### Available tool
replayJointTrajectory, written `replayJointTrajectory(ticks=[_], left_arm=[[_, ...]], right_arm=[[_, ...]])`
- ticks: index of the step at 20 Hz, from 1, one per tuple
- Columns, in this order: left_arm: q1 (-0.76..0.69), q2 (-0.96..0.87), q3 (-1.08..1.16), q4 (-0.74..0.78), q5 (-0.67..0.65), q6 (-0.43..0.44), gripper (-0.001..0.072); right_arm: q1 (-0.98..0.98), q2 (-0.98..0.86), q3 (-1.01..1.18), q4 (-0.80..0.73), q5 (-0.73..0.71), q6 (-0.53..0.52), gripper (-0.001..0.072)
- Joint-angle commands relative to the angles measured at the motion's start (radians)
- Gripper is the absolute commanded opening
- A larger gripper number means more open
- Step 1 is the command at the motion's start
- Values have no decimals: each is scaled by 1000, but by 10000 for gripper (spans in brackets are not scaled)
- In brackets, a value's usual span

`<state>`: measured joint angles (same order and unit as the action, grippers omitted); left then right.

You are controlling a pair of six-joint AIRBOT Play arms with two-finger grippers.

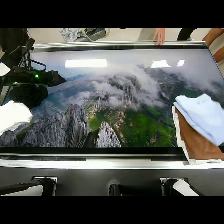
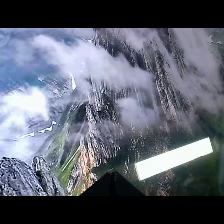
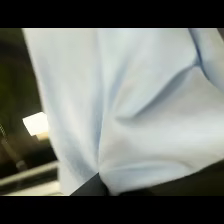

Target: Fold the shirts.

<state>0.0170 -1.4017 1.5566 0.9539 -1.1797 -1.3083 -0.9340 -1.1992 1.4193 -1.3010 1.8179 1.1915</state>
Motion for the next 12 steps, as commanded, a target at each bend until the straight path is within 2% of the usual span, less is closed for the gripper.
replayJointTrajectory(ticks=[1,5,6,7,8,9,12], left_arm=[[0,0,0,0,2,0,40],[0,0,0,0,1,0,40],[0,0,0,0,1,0,40],[0,0,0,-1,1,0,40],[0,1,0,-1,0,0,40],[0,3,8,-3,-7,0,40],[16,10,128,-3,-43,-1,39]], right_arm=[[-4,27,-244,-141,-52,-33,45],[-4,27,-401,-143,-176,-32,47],[-4,27,-410,-142,-189,-24,70],[-4,27,-407,-141,-192,-25,227],[-4,27,-393,-145,-193,-45,516],[-4,27,-363,-161,-195,-106,610],[-3,27,-108,-217,-264,-186,609]])
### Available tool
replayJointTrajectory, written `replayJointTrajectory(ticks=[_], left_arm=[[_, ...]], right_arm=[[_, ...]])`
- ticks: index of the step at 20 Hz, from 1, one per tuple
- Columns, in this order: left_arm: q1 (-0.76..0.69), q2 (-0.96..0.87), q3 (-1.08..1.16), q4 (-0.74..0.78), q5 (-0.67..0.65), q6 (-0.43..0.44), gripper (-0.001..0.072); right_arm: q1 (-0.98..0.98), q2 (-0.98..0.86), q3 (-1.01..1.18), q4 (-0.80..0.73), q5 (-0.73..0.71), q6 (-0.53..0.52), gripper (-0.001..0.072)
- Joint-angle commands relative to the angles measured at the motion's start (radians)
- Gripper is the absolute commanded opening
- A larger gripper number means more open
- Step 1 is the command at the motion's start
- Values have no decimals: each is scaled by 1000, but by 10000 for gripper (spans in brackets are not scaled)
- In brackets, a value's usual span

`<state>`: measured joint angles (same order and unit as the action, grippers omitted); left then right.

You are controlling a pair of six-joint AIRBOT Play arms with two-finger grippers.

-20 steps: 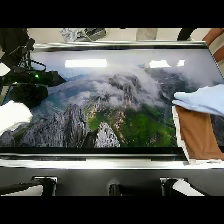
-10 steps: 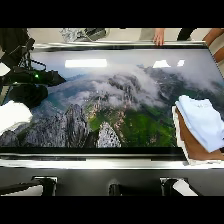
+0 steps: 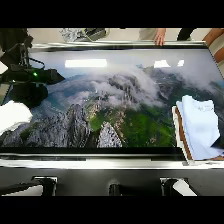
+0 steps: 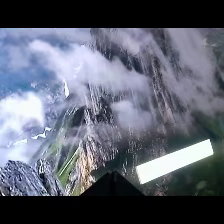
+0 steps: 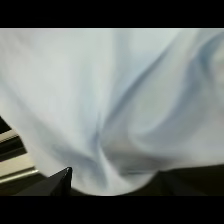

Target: Fold the shirts.

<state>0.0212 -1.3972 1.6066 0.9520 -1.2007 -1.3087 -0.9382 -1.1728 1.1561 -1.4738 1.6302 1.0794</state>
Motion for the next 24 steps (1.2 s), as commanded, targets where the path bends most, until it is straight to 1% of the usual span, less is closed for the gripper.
replayJointTrajectory(ticks=[1,2,3,4,5,6,7,8,9,10,11,12,13,14,16,17,24], left_arm=[[23,5,144,3,-21,-10,39],[30,5,216,39,-2,-47,38],[24,5,278,134,21,-96,37],[4,3,322,282,33,-167,37],[-27,2,340,466,31,-245,37],[-58,-2,334,628,2,-309,38],[-77,-10,319,721,-54,-351,40],[-83,-19,289,733,-117,-361,75],[-83,-26,233,700,-205,-361,310],[-79,-26,146,666,-288,-360,649],[-78,-15,41,637,-330,-360,709],[-79,18,-95,611,-311,-356,709],[-79,64,-217,585,-260,-340,708],[-79,117,-329,576,-197,-339,705],[-79,187,-457,576,-103,-342,705],[-79,197,-476,576,-88,-342,705],[-79,195,-475,576,-89,-342,706]], right_arm=[[13,2,276,-5,-148,-74,608],[45,5,378,38,-240,-74,608],[98,11,465,85,-341,-74,608],[180,21,528,137,-444,-74,608],[276,29,559,171,-516,-70,608],[395,35,563,184,-552,-52,608],[512,27,561,169,-519,-31,609],[636,0,553,137,-430,-11,618],[740,-36,527,109,-343,11,667],[836,-77,474,103,-257,14,689],[915,-115,407,107,-199,26,689],[971,-143,337,120,-177,29,689],[1013,-165,272,133,-174,31,691],[1038,-179,230,131,-190,53,701],[1048,-200,197,135,-229,128,703],[1048,-204,197,129,-249,153,702],[1048,-203,197,102,-245,156,695]])
